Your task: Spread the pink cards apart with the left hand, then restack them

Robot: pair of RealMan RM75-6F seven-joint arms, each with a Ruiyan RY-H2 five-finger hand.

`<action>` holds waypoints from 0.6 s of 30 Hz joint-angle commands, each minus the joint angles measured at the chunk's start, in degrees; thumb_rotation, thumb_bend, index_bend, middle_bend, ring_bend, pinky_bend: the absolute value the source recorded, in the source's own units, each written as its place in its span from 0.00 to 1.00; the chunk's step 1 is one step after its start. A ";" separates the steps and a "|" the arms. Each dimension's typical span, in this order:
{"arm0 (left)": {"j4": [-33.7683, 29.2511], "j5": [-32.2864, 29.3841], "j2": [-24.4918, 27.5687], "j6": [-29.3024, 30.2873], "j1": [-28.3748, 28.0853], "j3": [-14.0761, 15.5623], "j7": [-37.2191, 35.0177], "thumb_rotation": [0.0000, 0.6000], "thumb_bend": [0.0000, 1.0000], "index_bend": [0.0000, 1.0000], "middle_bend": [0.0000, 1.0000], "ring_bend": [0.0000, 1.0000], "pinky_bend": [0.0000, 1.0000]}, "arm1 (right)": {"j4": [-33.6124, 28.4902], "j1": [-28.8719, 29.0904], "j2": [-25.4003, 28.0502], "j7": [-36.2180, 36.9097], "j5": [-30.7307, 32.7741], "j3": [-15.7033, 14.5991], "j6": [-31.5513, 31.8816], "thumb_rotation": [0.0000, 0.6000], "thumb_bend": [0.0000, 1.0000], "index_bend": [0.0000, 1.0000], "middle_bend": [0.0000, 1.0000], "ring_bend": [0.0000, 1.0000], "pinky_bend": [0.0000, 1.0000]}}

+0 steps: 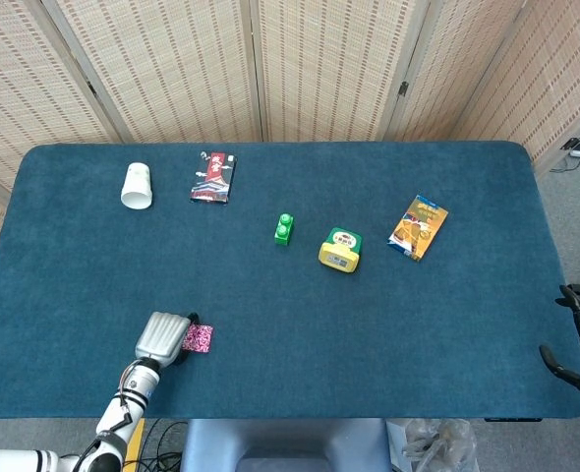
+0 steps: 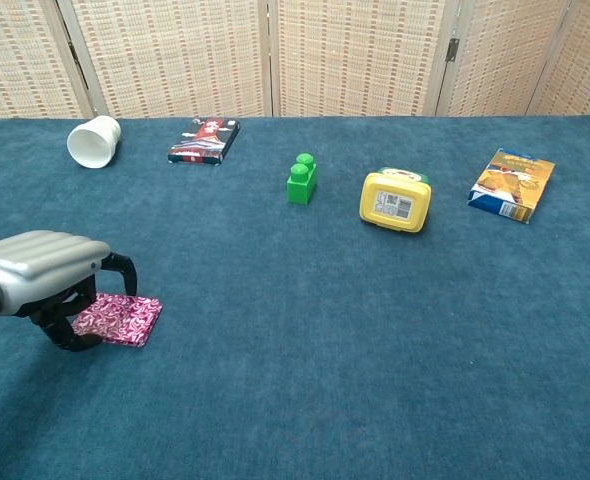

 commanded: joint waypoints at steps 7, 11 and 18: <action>0.35 -0.40 -0.38 -0.07 -0.18 -0.17 0.19 1.00 0.32 0.33 0.94 0.89 1.00 | 0.14 -0.17 0.02 0.17 0.10 0.06 0.19 1.00 0.33 0.05 0.27 0.12 0.14; 0.23 -0.37 -0.49 -0.01 -0.24 -0.17 0.29 1.00 0.32 0.32 0.94 0.89 1.00 | 0.29 -0.21 -0.03 0.31 0.19 0.09 0.19 1.00 0.33 0.05 0.27 0.12 0.14; 0.08 -0.83 -0.73 0.12 -0.40 -0.25 0.71 1.00 0.32 0.28 0.94 0.89 1.00 | 0.49 -0.26 -0.04 0.56 0.33 0.13 0.12 1.00 0.33 0.05 0.27 0.12 0.14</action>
